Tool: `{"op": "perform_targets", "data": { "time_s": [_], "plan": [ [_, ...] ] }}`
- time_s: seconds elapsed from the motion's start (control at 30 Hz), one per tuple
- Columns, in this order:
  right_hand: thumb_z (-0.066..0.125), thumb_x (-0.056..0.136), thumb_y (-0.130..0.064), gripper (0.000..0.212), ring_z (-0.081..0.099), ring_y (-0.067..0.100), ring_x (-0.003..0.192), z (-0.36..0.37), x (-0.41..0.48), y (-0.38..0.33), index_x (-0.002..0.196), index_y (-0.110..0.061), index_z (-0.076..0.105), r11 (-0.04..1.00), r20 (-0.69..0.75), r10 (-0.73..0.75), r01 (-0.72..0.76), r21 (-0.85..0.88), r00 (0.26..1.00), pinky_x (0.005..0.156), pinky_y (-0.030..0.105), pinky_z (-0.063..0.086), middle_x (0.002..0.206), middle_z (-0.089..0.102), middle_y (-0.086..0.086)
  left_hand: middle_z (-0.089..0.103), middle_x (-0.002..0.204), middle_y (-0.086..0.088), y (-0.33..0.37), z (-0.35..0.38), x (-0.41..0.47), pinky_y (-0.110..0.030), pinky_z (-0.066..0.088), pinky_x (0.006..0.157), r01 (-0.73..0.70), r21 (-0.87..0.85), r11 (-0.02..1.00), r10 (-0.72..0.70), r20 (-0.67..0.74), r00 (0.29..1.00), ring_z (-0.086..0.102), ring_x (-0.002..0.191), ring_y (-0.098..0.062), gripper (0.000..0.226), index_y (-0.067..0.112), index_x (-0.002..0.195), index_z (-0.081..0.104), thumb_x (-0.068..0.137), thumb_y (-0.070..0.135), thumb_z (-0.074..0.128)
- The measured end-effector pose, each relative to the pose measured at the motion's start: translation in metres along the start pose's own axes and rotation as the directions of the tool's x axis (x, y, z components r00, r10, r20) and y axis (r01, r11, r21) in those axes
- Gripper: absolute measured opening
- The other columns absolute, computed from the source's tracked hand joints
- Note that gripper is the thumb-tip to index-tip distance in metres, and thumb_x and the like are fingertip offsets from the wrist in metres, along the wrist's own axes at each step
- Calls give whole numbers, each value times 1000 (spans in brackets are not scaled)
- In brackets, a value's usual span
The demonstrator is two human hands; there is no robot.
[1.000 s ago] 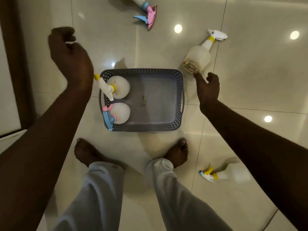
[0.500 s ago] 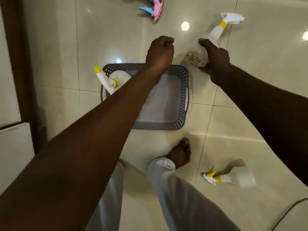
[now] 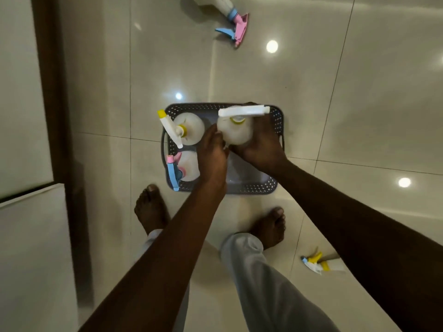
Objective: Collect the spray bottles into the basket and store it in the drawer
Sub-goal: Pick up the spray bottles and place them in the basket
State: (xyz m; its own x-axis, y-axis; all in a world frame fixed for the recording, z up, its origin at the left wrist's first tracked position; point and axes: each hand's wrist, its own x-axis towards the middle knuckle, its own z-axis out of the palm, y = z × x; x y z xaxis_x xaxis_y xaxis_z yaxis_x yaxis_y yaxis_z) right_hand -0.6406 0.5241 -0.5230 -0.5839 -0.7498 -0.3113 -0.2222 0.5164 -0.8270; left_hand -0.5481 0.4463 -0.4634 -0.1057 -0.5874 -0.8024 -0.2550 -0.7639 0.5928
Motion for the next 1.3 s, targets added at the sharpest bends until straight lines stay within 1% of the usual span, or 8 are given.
{"op": "perform_targets", "data": {
  "time_s": [0.23,0.47,0.63,0.77,0.9,1.07,1.17,1.3],
  "plan": [
    [89,71,-23,98,50,23,131,47,19,31,153,-15,36,986,57,-144,148,-70,988,101,-2,32,153,38,13,69,136,-15,-30,-9,40,-51,48,116,3,8,1000,-2,-105,995,63,129,-32,37,11,138,64,105,5,48],
    [85,79,-28,91,48,27,139,49,13,48,156,-8,41,986,123,-57,76,-147,991,111,31,44,155,41,15,67,137,-18,-43,-9,48,-53,46,117,108,61,992,-104,-64,992,62,132,-35,35,6,137,62,105,13,54],
    [90,70,-11,118,26,31,157,22,1,32,166,-7,22,984,272,82,-34,-178,959,123,32,29,171,21,15,60,145,-21,-43,-18,9,-34,47,109,205,261,943,-186,-97,978,56,137,-38,40,3,146,53,108,12,45],
    [78,72,2,104,36,32,152,-24,-39,5,163,-9,30,971,250,200,-157,-181,948,119,33,38,168,28,14,65,136,-19,-32,-34,-81,-47,52,108,275,421,865,-281,-50,958,62,127,-39,33,9,136,60,106,14,45],
    [71,83,1,72,52,31,138,-71,-87,-28,151,-10,49,958,57,284,-280,-59,957,116,44,47,153,48,10,71,94,-10,8,-51,-146,-43,58,71,91,483,871,-81,-40,996,69,82,-28,26,21,93,66,99,-1,53],
    [68,89,5,47,60,7,125,-106,-88,-92,131,-15,65,976,-60,215,-211,57,975,107,16,46,139,61,3,63,74,12,109,-54,-135,-1,44,88,-418,700,579,534,62,843,62,93,15,21,16,87,73,87,-2,62],
    [70,88,5,43,62,4,121,-102,-52,-119,128,-12,68,960,-99,244,-226,163,965,99,9,47,133,66,2,73,95,-7,169,-39,-77,-47,53,101,-483,700,526,550,154,821,69,107,-25,19,18,103,71,89,18,57],
    [75,90,-4,46,65,19,121,-83,37,-125,134,-14,66,835,-121,457,-378,399,881,95,21,54,135,68,3,65,117,-2,224,10,19,-36,54,84,-595,632,497,555,296,777,62,90,-7,33,21,120,66,89,15,59]
  ]
}}
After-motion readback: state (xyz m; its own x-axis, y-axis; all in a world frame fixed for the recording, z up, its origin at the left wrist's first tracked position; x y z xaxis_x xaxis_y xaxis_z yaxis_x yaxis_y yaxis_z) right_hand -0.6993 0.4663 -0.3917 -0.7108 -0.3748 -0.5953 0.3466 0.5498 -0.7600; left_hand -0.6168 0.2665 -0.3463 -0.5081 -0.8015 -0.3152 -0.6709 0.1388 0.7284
